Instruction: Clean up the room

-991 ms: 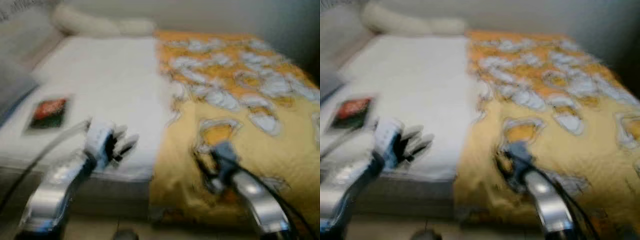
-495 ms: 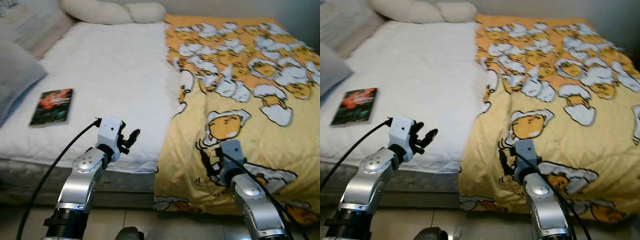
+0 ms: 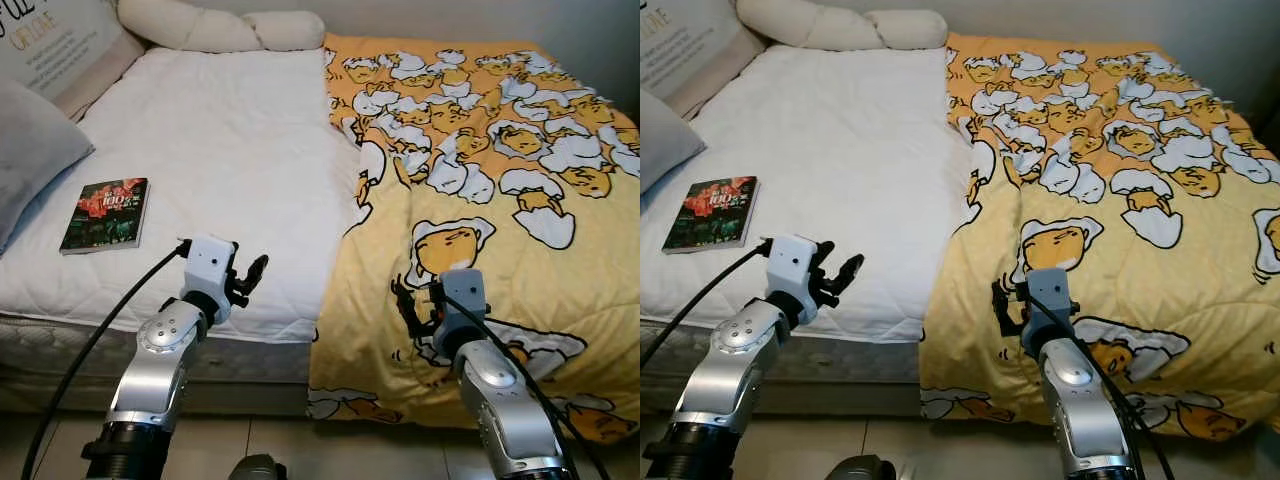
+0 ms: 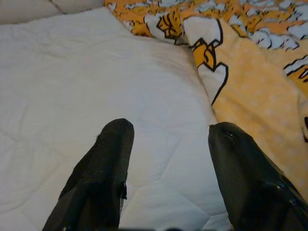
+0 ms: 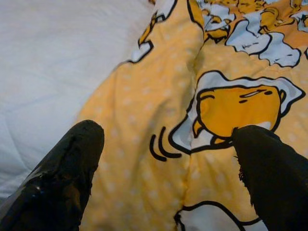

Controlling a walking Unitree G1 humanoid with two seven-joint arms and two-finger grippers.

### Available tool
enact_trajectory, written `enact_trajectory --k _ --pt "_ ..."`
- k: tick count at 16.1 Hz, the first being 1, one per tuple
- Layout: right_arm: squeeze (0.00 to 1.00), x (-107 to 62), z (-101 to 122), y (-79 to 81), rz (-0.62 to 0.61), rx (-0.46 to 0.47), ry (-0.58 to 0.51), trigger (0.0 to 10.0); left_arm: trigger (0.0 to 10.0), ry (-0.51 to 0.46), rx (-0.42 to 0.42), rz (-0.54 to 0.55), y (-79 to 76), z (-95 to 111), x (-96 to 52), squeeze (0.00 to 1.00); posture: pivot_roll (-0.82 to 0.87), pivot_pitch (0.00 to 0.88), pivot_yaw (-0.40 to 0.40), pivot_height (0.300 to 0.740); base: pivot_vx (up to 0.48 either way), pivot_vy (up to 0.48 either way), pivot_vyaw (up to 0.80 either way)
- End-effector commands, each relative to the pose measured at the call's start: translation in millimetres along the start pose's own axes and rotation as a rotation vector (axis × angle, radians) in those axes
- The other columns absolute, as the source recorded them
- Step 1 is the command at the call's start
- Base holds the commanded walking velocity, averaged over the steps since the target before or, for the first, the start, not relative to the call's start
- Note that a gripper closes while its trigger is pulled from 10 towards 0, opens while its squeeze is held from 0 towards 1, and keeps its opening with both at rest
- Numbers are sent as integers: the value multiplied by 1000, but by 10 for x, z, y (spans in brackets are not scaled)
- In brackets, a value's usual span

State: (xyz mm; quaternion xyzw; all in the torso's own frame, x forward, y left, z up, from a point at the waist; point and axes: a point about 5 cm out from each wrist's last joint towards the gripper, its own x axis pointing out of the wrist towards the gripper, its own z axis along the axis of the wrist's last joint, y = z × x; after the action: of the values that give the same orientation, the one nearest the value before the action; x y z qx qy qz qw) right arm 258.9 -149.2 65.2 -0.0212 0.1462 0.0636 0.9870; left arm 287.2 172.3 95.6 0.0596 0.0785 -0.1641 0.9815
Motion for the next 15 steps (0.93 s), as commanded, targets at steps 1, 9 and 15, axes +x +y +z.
enact_trajectory --k 1,9,15 --pt "0 -3 59 -7 -7 15 -28 10000 10000 -37 -5 26 50 74 -30 0 105 0 12 740 0 0 0" --pt "0 -4 26 5 -46 65 -25 10000 10000 -37 17 49 127 92 -101 0 109 0 34 740 0 344 -595" --pt "0 -54 -3 -9 -68 70 -24 10000 10000 -27 54 52 94 97 -86 0 99 0 46 740 0 -240 0"
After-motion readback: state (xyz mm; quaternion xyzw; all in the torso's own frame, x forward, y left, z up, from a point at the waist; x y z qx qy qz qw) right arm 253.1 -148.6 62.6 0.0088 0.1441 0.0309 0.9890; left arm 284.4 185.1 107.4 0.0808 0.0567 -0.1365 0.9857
